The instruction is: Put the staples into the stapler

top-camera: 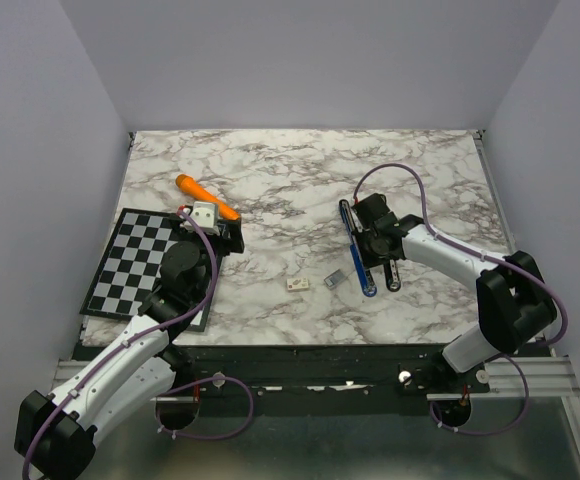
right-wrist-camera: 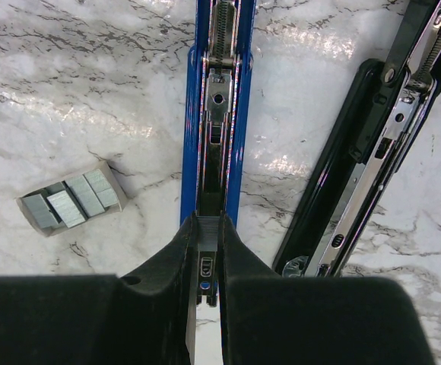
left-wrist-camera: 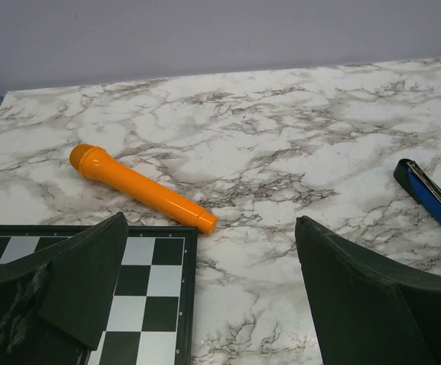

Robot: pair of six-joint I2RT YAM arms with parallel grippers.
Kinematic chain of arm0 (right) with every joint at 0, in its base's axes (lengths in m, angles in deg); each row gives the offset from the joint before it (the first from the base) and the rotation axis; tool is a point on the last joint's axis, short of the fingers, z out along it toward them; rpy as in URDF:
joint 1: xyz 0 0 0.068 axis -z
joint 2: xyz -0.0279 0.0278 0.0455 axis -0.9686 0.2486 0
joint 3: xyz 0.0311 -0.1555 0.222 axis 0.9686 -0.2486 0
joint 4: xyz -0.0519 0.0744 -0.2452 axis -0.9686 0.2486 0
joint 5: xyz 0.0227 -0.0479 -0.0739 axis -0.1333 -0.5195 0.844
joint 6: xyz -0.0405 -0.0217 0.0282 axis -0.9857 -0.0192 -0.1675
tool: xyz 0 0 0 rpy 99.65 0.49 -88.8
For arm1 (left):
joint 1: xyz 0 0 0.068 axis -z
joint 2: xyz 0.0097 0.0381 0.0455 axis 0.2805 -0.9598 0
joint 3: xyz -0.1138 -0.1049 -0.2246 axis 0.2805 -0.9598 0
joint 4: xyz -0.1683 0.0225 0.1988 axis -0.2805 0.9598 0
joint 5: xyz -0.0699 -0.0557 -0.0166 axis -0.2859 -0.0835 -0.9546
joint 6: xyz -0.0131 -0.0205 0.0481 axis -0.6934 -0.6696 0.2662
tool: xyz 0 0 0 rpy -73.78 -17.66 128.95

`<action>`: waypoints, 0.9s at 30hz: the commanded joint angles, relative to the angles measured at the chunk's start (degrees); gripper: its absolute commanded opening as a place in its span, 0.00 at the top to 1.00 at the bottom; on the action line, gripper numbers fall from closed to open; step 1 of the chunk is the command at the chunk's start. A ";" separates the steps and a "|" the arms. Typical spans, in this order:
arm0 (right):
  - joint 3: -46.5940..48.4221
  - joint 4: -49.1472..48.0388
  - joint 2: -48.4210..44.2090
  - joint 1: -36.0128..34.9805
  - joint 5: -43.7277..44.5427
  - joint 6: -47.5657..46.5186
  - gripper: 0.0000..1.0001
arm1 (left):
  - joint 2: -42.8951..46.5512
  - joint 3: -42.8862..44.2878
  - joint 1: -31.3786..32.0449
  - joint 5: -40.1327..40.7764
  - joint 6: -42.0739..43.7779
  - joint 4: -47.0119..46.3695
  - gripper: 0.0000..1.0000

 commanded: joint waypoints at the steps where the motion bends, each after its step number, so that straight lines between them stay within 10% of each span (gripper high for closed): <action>1: -0.18 -0.78 0.99 0.13 -0.52 -0.78 0.87 | 0.45 0.24 -0.24 -0.88 -0.19 -1.19 0.01; 27: -1.14 -1.22 0.99 0.21 -1.05 1.42 0.87 | 0.54 0.24 -0.24 -0.88 -0.01 -1.28 0.01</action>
